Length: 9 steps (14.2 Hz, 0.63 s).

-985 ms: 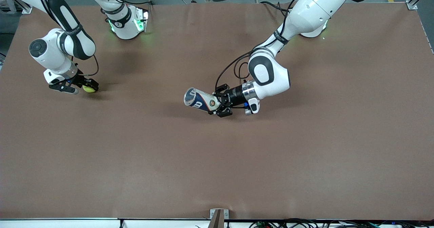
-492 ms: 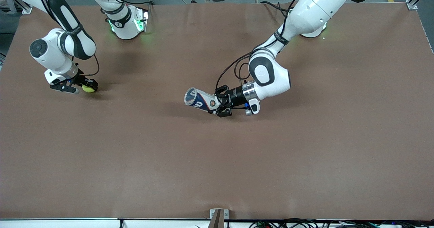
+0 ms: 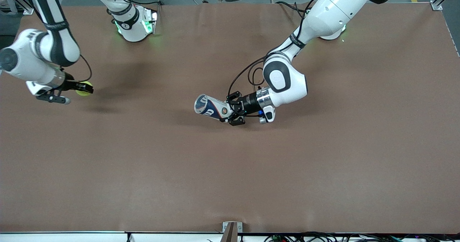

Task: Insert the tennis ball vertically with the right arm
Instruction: 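Carry the second ball to the can opening with the right gripper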

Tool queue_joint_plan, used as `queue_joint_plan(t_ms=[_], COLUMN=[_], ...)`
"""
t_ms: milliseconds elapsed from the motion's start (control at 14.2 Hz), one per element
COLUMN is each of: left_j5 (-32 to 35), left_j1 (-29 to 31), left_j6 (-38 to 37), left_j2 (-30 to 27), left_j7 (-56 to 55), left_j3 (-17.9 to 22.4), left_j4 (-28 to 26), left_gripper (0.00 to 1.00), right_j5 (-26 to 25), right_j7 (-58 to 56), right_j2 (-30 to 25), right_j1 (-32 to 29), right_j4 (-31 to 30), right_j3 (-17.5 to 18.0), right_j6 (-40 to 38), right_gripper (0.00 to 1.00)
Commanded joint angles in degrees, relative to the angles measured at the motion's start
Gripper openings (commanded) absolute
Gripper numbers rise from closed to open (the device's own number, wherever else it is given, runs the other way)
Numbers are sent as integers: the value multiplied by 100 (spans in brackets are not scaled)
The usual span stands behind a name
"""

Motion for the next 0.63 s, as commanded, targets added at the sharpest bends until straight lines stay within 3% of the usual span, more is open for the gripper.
queue_joint_plan(t_ms=[0, 211, 563], left_j5=[-177, -177, -177], left_j1=[4, 4, 4], left_j6=[-30, -30, -30], left_j2=[70, 96, 105], left_j7=[161, 152, 152], left_j3=[-44, -44, -44], left_j4=[122, 130, 122], left_gripper=[62, 62, 63], right_j5=[319, 625, 1338], right_j7=[456, 1798, 4522], right_j2=[-19, -10, 78], right_j1=[437, 1174, 2861], right_j4=[1108, 1909, 2604], right_j3=[19, 54, 54], right_j6=[-1301, -2112, -2053], right_gripper=[0, 0, 0])
